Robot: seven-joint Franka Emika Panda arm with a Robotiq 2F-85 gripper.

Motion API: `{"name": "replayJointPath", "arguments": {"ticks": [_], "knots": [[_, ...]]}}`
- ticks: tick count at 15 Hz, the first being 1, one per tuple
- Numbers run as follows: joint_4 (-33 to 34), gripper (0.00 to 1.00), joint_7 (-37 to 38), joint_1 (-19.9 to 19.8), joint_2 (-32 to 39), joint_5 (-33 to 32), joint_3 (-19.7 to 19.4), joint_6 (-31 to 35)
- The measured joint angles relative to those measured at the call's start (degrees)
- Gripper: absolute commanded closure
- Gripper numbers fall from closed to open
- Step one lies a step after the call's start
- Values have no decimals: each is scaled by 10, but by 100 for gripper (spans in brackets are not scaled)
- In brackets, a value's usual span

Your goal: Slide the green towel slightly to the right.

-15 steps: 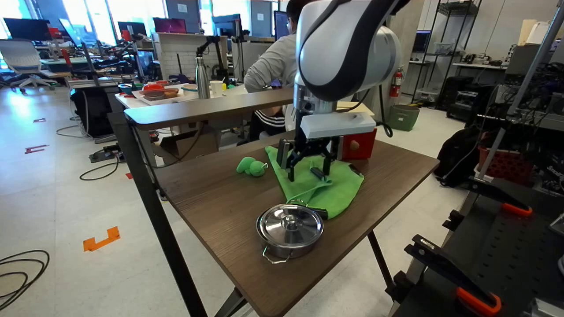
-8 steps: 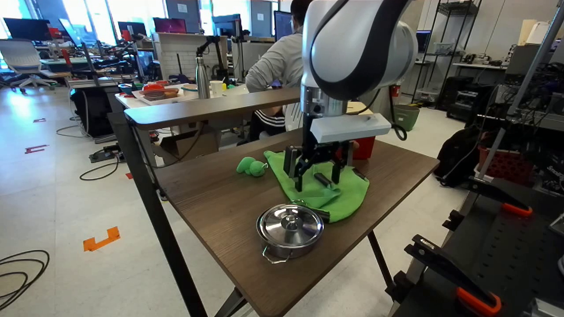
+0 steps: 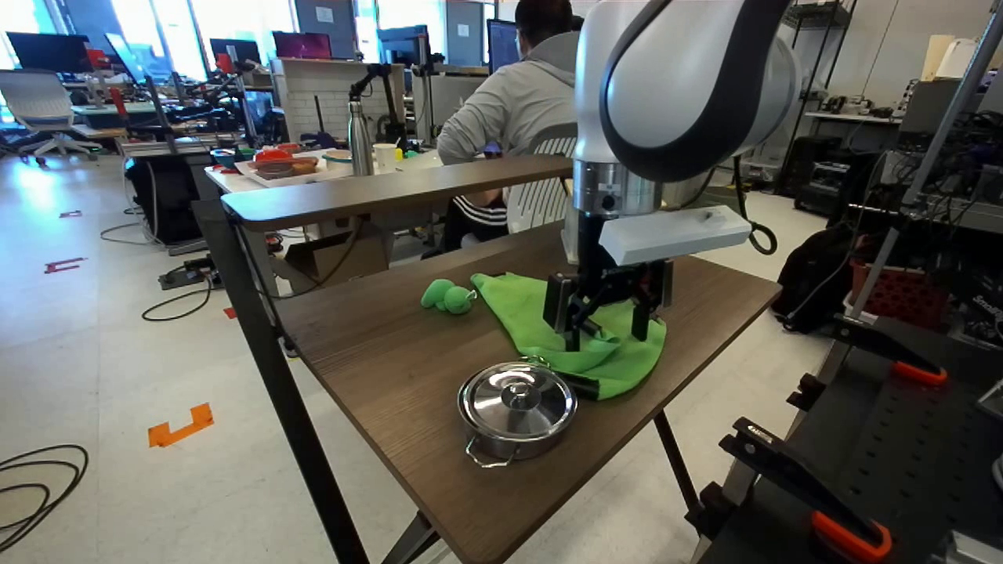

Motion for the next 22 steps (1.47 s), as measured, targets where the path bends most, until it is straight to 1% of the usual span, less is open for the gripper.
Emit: {"name": "replayJointPath", "arguments": {"ticks": [3,8,17,22], "knots": [[-12,0,0,-1,1,0,-13,16],[-19,0,-10,-2,4,-5,-39,17],[-53,0,-26,-3,1,-5,-55,17],[-69,0,-27,-7,-7,-5,-72,17]]}}
